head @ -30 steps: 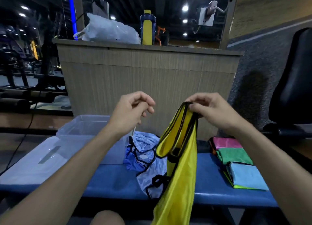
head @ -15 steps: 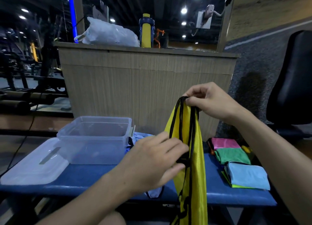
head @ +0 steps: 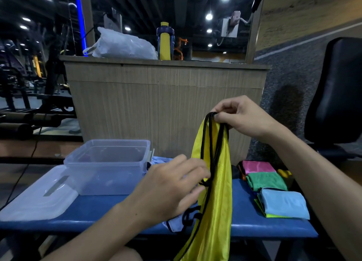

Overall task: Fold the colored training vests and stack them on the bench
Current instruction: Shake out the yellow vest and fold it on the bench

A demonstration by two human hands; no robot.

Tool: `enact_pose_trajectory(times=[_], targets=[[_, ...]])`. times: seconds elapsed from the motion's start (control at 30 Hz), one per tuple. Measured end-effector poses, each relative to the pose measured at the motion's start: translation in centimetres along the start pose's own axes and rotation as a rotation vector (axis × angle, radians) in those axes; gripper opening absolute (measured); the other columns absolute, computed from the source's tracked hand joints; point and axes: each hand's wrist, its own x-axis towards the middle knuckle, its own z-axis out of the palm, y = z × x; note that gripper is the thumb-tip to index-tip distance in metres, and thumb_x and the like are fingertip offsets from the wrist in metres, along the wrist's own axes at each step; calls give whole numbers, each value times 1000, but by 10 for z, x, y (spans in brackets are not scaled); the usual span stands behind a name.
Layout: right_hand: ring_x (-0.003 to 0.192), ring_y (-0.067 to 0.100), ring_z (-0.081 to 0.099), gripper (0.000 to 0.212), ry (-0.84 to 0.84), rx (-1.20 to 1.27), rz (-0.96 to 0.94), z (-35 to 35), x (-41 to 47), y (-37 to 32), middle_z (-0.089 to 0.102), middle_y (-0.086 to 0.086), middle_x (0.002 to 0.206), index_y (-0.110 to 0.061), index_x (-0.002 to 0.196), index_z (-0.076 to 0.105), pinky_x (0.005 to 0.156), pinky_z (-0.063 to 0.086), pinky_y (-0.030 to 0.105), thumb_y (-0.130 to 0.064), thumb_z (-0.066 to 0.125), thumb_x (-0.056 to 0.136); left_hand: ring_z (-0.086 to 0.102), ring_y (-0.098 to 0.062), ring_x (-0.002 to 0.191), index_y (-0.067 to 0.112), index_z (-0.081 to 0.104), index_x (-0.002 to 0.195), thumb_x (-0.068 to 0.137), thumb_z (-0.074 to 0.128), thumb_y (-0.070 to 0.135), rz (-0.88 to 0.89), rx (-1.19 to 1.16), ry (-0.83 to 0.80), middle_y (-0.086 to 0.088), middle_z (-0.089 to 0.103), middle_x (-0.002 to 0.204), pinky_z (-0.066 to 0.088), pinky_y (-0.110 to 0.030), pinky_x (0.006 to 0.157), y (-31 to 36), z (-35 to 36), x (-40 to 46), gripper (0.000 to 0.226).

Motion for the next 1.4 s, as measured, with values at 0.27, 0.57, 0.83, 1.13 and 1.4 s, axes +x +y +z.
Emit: enact_pose_trajectory(times=[0.27, 0.57, 0.83, 1.13, 1.4], targets=[[72, 13, 64, 10, -10, 18, -13, -2, 1, -3, 74, 11, 81, -8, 92, 76, 65, 51, 25, -6, 66, 93, 54, -16, 74, 24, 56, 116, 85, 71, 43, -58, 307, -235, 9, 59, 95, 47, -32, 47, -13, 20, -7, 39], [88, 20, 70, 15, -129, 69, 35, -25, -11, 44, 75, 18, 96, -4, 107, 74, 85, 59, 33, -8, 69, 93, 51, -3, 69, 31, 60, 92, 97, 42, 64, -302, -135, -284, 16, 53, 78, 41, -30, 60, -85, -49, 19, 38], [80, 20, 49, 17, -133, 643, 218, 10, -23, 76, 46, 13, 89, -9, 100, 67, 83, 43, 35, -22, 72, 91, 59, -22, 68, 22, 67, 79, 98, 58, 50, -231, -438, -341, -2, 63, 73, 46, -39, 63, -77, -105, 108, 35], [79, 14, 61, 20, 3, 846, 178, 11, -39, 91, 65, 6, 89, -9, 103, 74, 74, 53, 23, -20, 60, 94, 56, -21, 80, 31, 50, 103, 103, 39, 49, -180, 348, -435, 9, 56, 86, 35, -35, 62, -83, -82, 111, 21], [81, 10, 70, 20, -39, 664, 179, 0, -21, 78, 75, 1, 90, -11, 102, 78, 75, 57, 22, -16, 67, 86, 63, -28, 95, 20, 53, 107, 107, 34, 39, -221, 591, -543, -1, 62, 103, 39, -37, 60, -91, -54, 87, 26]])
